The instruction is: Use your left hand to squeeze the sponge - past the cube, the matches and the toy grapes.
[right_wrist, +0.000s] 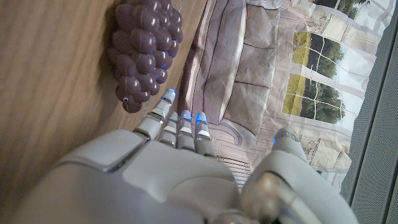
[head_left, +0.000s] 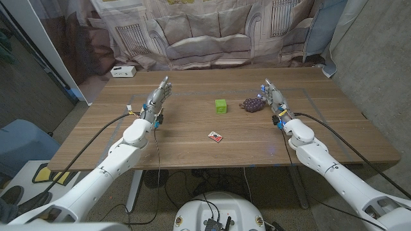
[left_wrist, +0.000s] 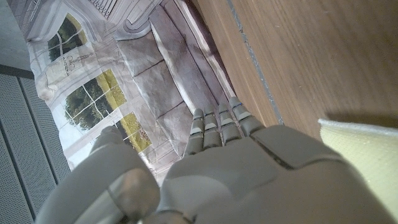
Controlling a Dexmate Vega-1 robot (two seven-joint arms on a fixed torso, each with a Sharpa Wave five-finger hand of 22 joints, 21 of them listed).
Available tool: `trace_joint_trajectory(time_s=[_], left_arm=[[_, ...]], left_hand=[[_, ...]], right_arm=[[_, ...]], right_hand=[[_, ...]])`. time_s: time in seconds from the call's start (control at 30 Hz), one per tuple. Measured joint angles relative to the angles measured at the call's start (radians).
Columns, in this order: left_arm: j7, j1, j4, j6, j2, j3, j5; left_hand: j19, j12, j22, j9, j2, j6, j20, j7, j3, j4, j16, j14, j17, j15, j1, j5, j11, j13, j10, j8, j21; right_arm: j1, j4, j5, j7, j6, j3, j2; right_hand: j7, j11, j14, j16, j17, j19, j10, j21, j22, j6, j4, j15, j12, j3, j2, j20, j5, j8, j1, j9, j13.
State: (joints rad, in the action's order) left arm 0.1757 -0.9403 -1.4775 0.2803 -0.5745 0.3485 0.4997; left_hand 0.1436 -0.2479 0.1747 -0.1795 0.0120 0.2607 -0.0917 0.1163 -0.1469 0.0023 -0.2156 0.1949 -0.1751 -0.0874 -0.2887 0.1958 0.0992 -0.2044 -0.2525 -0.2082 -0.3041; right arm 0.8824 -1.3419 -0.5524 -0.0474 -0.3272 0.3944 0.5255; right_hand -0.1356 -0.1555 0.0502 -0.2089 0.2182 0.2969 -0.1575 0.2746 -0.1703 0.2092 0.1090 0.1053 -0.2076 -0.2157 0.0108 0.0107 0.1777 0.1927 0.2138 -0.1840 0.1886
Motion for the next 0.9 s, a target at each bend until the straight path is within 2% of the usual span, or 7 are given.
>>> trace_joint_trajectory(time_s=[0.33, 0.5, 0.7, 0.9], left_arm=[[-0.077, 0.032, 0.094, 0.120, 0.050, -0.003, 0.034], [-0.080, 0.038, 0.109, 0.148, 0.060, -0.003, 0.031], [-0.085, 0.050, 0.137, 0.170, 0.070, -0.003, 0.025], [-0.059, 0.043, 0.131, 0.181, 0.061, -0.012, -0.002]], left_hand=[[0.048, -0.015, 0.000, 0.000, -0.017, 0.060, -0.008, -0.001, 0.016, -0.018, 0.000, 0.052, 0.000, 0.009, -0.017, -0.004, -0.009, 0.000, -0.054, -0.008, 0.000], [0.073, -0.015, 0.000, 0.000, -0.031, 0.075, -0.012, -0.002, 0.020, -0.022, -0.008, 0.075, 0.000, 0.014, -0.014, -0.004, -0.015, 0.000, -0.071, -0.008, 0.000], [0.103, -0.019, 0.000, 0.000, -0.045, 0.094, -0.032, 0.009, 0.024, -0.026, -0.008, 0.090, 0.000, 0.007, -0.021, -0.004, -0.007, 0.000, -0.086, -0.008, 0.000], [0.121, -0.022, 0.000, 0.000, -0.045, 0.120, -0.039, 0.007, 0.014, -0.044, -0.008, 0.118, 0.000, 0.011, -0.031, -0.004, -0.008, 0.000, -0.112, -0.016, 0.000]], right_arm=[[0.039, -0.033, -0.023, 0.004, 0.002, -0.028, 0.030], [0.051, -0.040, -0.030, 0.012, -0.004, -0.039, 0.043], [0.056, -0.040, -0.038, 0.028, -0.014, -0.046, 0.051], [0.065, -0.061, -0.040, 0.025, -0.014, -0.046, 0.051]], right_hand=[[0.000, 0.000, 0.005, -0.006, 0.000, 0.009, -0.011, 0.000, 0.000, 0.011, 0.000, -0.005, 0.000, 0.000, 0.007, 0.002, 0.000, 0.000, 0.007, 0.000, 0.000], [0.000, 0.000, 0.005, -0.006, 0.000, 0.009, -0.011, 0.000, 0.000, 0.011, 0.004, -0.005, 0.000, -0.004, 0.011, 0.002, 0.000, 0.000, 0.010, 0.000, 0.000], [-0.004, 0.004, 0.015, -0.006, 0.000, 0.011, -0.014, -0.005, 0.000, 0.014, 0.004, -0.004, 0.000, -0.004, 0.011, 0.004, 0.000, 0.004, 0.010, 0.000, 0.000], [-0.004, -0.002, 0.016, -0.006, 0.000, 0.014, -0.020, -0.005, 0.000, 0.014, 0.007, -0.005, 0.000, -0.007, 0.016, 0.007, 0.000, 0.004, 0.016, 0.000, 0.000]])
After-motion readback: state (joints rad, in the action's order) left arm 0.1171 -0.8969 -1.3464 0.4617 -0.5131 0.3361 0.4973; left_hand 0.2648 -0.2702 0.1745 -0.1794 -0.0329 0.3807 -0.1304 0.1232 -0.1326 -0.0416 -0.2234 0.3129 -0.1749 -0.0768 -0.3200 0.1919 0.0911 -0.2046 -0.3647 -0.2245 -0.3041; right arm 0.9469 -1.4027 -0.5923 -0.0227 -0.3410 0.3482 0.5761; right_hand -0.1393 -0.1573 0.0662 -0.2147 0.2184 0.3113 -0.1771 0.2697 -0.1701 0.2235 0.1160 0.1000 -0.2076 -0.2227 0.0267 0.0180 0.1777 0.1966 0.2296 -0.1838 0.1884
